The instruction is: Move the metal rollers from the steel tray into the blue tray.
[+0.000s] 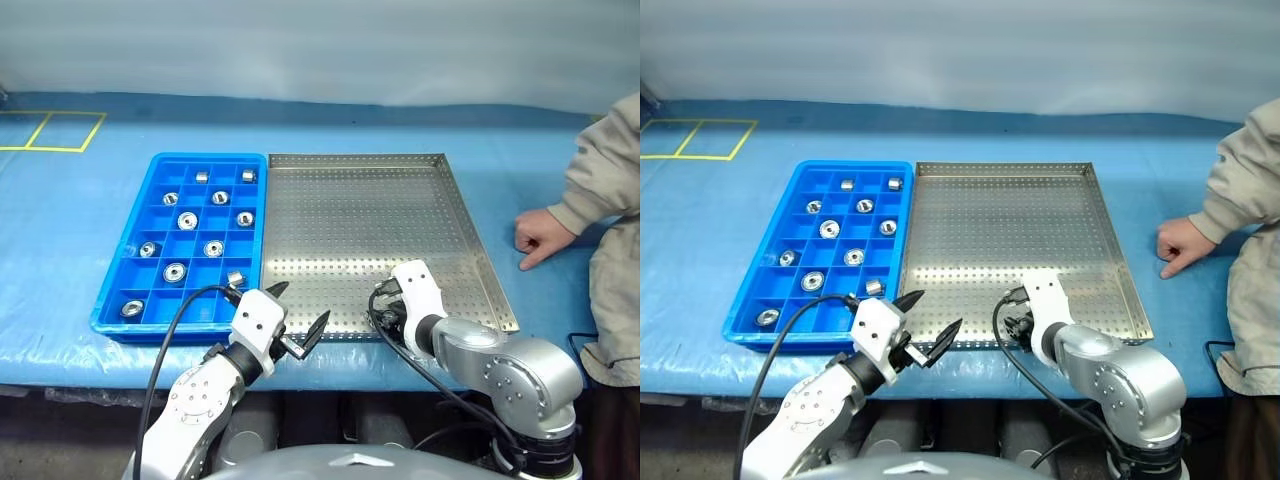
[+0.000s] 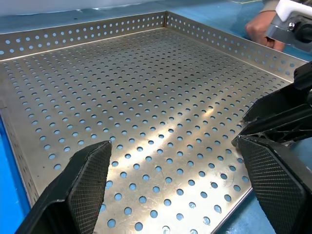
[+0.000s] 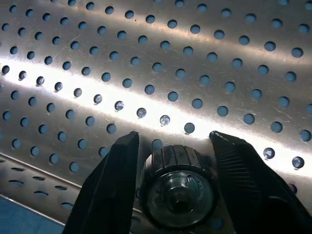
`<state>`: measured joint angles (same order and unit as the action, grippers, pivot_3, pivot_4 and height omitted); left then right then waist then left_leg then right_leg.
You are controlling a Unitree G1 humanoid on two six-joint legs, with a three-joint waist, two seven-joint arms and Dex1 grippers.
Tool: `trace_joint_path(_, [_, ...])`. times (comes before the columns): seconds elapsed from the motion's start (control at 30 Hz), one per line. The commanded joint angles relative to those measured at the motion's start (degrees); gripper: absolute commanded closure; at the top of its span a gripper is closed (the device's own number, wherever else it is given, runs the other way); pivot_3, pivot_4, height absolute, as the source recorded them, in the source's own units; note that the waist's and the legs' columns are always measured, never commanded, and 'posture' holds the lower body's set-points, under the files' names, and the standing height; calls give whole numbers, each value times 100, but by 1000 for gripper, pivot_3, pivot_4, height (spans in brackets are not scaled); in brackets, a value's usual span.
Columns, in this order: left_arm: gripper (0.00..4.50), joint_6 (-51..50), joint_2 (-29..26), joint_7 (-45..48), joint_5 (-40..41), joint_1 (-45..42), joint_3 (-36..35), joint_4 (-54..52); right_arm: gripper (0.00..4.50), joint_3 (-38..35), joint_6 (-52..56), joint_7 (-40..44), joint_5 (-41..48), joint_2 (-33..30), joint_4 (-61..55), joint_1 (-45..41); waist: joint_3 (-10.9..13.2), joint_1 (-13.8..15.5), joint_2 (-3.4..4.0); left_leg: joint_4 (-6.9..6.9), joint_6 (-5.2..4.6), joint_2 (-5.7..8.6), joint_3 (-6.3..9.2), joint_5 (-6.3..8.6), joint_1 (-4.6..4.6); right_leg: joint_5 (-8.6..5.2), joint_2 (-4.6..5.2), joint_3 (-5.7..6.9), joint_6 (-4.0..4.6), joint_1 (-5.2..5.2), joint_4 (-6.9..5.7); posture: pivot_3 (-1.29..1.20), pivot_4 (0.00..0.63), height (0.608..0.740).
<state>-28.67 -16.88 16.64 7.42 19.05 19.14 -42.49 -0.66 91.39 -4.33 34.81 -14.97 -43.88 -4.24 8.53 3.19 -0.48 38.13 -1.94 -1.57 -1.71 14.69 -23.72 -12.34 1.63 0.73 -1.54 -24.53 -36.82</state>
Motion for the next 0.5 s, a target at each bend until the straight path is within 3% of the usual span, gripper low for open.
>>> trace_joint_path(0.03, [0,39,-1,-14,32,12,-17,-188,2828,6,111,-324,593,-19,50,-91,0,25,-1,0,0,1,0,0,0,0,0,-1,0,0,0,223,150,740])
trace_joint_path(0.23, [0,106,43,-206,-86,44,-88,-233,2828,183,111,-827,1160,157,228,-793,2,30,0,3,0,-4,-1,-1,3,1,-6,-3,-1,-1,-7,279,150,740])
trace_joint_path(0.5, [0,285,709,-1365,-653,20,-684,-291,2828,849,-120,-857,447,750,706,-2178,2,207,-1,6,-1,-2,0,-1,-1,22,-8,-3,-36,-3,-6,384,150,740])
